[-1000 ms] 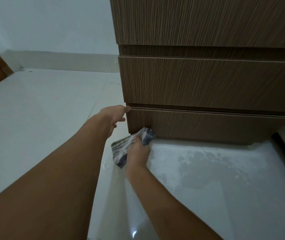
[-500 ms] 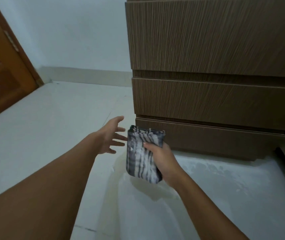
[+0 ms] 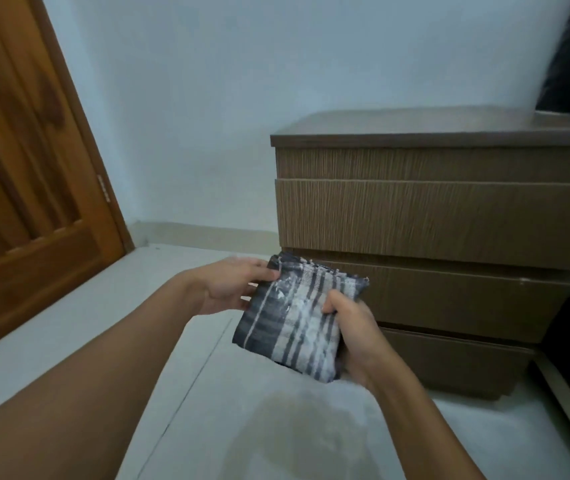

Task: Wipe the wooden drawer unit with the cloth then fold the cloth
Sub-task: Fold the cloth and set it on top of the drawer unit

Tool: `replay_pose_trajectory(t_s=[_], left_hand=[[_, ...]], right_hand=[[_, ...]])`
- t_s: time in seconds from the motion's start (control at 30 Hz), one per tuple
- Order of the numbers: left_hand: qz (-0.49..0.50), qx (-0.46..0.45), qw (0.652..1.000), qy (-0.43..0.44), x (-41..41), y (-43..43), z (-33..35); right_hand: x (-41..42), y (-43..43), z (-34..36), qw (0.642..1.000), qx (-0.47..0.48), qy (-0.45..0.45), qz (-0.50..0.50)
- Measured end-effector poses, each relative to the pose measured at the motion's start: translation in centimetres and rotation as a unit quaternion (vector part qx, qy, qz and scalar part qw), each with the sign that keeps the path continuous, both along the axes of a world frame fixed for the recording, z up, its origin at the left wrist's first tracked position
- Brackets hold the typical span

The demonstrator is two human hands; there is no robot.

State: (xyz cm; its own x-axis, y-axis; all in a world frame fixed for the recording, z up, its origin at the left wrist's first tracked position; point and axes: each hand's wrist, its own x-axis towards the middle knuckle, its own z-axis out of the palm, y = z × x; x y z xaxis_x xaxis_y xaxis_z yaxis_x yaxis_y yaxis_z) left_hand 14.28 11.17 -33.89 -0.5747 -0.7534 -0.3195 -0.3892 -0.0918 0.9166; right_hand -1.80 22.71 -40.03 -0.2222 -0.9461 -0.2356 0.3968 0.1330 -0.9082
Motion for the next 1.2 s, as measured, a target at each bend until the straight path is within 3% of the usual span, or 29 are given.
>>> replay_pose_trajectory(t_s=[0.17,0.4,0.63,0.73,0.9,1.07,1.2], left_hand=[[0.049,-0.074,0.995,0.054,1.0,0.7,6.2],[0.118,-0.137,0.974,0.134,0.4,1.8,12.7],[0.068,-0.127,0.975,0.17,-2.2,1.0,16.3],[0.091,-0.157,0.967,0.176,-3.9,-0.6,17.9],[0.128,-0.203,0.961,0.136,-7.0,-4.7,20.4],[0.162,-0.23,0.957,0.074,-9.7,-8.2,19.5],[0.193,-0.284,0.939,0.028,-10.6,-10.3,17.9]], right_hand=[[-0.1,0.6,7.1,0.991,-0.071,0.116,0.013],[-1.3,0.9,16.4,0.984,-0.126,0.126,0.002],[-4.2,-0.4,22.3,0.983,-0.13,0.116,-0.06],[-5.5,-2.5,24.2,0.979,-0.134,0.129,-0.087],[-8.0,-7.5,26.3,0.968,-0.114,0.198,-0.104],[-9.9,-11.4,25.7,0.929,-0.08,0.335,-0.138],[-10.7,-13.4,24.0,0.929,-0.053,0.339,-0.138]])
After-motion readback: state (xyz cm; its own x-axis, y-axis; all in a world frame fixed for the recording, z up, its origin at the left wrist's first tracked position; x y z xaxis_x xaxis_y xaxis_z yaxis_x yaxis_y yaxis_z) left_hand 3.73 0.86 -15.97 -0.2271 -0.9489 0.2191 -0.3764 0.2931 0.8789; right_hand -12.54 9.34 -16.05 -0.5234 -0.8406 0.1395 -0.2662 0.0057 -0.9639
